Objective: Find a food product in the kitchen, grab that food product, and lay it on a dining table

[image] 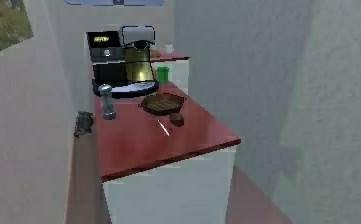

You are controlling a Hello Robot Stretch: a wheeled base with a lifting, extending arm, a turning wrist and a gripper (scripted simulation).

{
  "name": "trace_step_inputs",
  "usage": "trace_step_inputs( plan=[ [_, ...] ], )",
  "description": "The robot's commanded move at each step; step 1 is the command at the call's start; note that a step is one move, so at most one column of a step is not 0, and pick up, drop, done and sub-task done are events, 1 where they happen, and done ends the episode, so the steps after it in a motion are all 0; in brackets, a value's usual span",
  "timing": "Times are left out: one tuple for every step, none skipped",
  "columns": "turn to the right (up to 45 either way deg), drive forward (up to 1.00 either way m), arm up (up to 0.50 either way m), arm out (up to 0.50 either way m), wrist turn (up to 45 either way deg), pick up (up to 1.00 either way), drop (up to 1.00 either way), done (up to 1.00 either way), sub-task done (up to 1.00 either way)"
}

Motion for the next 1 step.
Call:
trace_step_inputs(
  plan=[
    [9.0, 0.00, 0.00, 0.00, 0.0, 0.00, 0.00, 0.00, 0.00]
  ],
)
